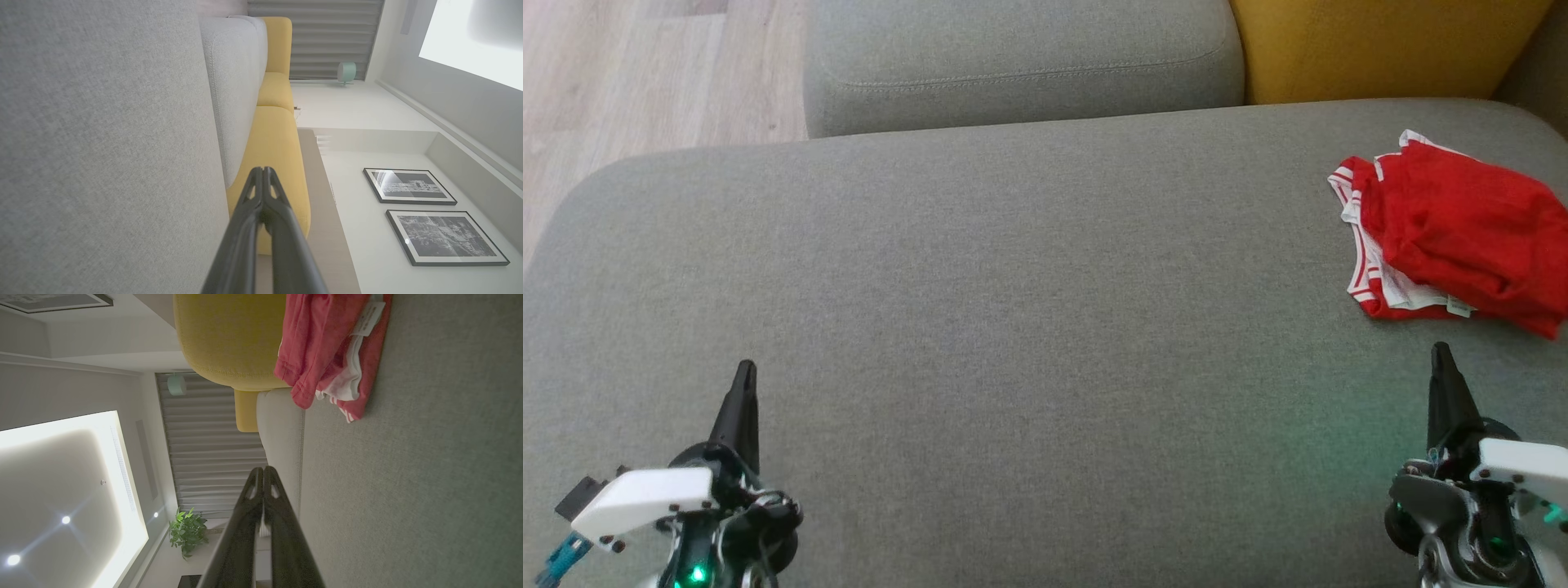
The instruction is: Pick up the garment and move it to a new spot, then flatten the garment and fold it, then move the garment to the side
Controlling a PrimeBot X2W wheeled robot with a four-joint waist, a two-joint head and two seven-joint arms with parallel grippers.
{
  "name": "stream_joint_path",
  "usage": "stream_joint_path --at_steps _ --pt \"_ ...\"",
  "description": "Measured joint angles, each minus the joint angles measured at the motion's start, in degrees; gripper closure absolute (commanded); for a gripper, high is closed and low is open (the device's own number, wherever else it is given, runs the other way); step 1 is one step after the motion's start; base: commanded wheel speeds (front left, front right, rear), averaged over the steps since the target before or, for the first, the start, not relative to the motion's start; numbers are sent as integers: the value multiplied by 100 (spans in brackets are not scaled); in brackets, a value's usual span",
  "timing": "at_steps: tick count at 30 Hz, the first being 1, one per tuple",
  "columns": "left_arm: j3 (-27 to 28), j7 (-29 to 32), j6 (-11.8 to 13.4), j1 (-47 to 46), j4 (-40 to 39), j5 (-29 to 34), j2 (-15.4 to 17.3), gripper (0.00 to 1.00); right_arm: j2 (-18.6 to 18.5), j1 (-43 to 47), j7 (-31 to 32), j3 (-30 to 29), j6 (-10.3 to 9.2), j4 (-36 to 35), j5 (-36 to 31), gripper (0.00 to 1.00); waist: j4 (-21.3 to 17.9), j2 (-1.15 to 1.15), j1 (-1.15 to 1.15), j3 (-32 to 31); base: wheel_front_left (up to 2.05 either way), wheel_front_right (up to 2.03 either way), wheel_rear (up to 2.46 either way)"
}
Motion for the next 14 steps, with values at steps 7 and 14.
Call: stream_joint_path --at_steps 7,14 --pt "10 0 0 -1 0 0 -1 100 1 0 1 -8 0 0 -1 100 0 0 0 0 0 0 0" --pt "40 1 0 -3 0 0 -2 100 2 0 44 -20 0 0 -1 100 0 0 0 0 0 0 0"
